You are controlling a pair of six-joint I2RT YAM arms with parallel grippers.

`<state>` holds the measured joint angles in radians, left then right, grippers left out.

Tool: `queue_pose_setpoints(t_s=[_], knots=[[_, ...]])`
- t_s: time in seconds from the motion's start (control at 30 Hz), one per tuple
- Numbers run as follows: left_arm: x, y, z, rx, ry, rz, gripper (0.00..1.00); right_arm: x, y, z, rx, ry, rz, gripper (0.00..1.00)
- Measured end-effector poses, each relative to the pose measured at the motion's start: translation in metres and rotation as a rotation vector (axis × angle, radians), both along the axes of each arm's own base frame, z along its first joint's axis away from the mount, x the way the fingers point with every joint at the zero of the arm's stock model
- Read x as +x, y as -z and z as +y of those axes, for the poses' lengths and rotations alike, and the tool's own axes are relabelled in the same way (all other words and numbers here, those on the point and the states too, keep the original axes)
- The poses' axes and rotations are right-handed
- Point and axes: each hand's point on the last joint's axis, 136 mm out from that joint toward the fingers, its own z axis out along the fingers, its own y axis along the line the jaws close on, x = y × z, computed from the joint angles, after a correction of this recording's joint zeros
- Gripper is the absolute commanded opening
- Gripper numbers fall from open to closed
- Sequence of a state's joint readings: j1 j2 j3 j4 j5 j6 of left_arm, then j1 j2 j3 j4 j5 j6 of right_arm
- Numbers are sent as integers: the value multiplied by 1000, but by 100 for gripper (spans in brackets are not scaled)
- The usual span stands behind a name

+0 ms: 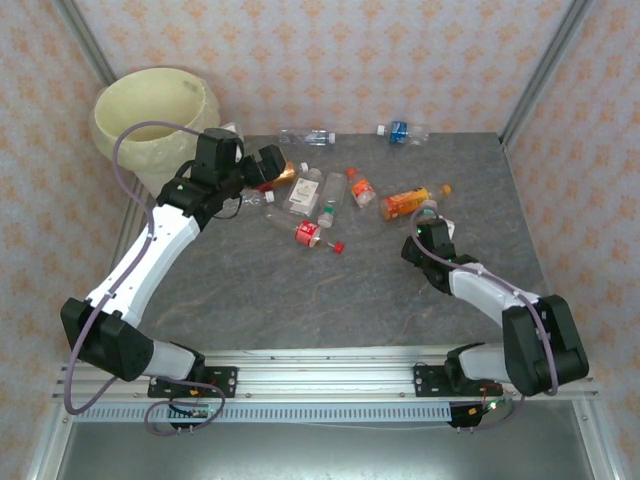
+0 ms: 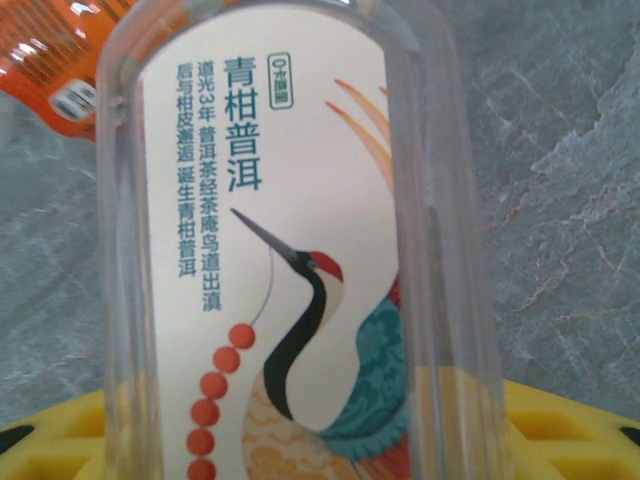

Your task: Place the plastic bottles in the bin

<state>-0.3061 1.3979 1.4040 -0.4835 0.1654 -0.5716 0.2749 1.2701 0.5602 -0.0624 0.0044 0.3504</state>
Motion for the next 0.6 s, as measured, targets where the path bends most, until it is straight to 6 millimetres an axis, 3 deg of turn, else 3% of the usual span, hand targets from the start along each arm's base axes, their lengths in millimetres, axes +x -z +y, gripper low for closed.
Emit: queue_pose_setpoints(t_s=[0.17, 0.33, 0.5, 0.6], knots=[[1, -3, -11, -39, 50, -19, 100, -1, -32, 8, 31, -39, -112, 35], [1, -12, -26, -80, 115, -48, 100, -1, -68, 30, 103, -144, -258, 34], [3, -14, -57, -131, 213, -76, 100, -2, -90, 62, 188, -291, -343, 34], [7, -2, -82, -169, 272, -58, 100, -3, -100, 82, 245, -375, -374, 34]])
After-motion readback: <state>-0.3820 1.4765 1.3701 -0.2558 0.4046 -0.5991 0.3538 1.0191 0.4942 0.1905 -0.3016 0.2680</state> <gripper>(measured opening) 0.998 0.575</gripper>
